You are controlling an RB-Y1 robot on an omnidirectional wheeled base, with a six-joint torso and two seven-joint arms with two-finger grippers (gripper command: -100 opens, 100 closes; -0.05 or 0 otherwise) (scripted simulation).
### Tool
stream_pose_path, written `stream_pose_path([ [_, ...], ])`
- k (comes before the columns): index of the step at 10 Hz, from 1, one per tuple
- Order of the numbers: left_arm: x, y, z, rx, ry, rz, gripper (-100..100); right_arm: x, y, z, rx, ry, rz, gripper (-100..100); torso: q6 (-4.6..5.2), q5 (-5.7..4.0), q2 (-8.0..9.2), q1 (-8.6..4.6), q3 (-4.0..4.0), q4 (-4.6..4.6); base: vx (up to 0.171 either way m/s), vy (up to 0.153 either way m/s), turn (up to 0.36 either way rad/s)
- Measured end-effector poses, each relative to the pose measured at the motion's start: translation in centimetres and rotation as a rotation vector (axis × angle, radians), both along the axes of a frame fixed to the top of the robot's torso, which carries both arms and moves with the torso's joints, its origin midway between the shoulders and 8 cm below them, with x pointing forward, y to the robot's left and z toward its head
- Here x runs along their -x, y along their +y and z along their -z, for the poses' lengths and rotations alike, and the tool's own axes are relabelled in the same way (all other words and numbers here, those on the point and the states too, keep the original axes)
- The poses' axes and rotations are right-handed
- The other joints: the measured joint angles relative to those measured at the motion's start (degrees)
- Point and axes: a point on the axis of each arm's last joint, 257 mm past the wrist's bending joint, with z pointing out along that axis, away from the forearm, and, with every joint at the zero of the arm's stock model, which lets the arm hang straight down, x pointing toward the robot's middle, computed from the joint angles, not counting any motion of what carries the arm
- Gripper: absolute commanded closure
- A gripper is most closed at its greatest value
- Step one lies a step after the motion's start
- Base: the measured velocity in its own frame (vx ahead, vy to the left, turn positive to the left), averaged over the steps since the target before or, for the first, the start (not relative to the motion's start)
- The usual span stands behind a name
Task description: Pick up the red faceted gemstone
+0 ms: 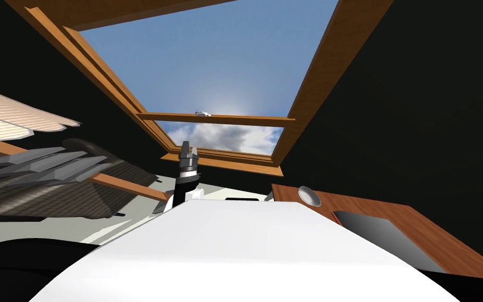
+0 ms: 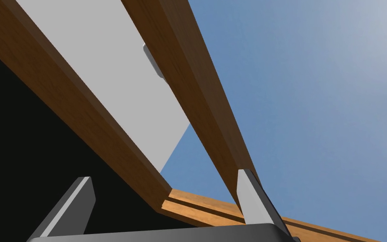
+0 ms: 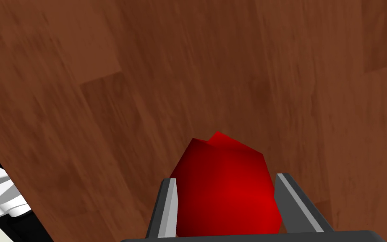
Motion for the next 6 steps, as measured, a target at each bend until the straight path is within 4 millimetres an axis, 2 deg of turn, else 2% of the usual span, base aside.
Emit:
stream_pose_path([
  [5,0.0,0.0,0.0,0.000,0.000,0.000,0,1.4,-1.6,-1.6,0.002,-0.001,-0.012,100,-0.03,0.02,-0.06,0.11,-0.04,-0.01,0.035,0.030,-0.018],
  [6,0.0,0.0,0.0,0.000,0.000,0.000,0,1.4,-1.6,-1.6,0.001,-0.001,-0.013,0,-0.05,-0.01,-0.01,0.04,0.00,0.01,0.000,0.000,0.000],
])
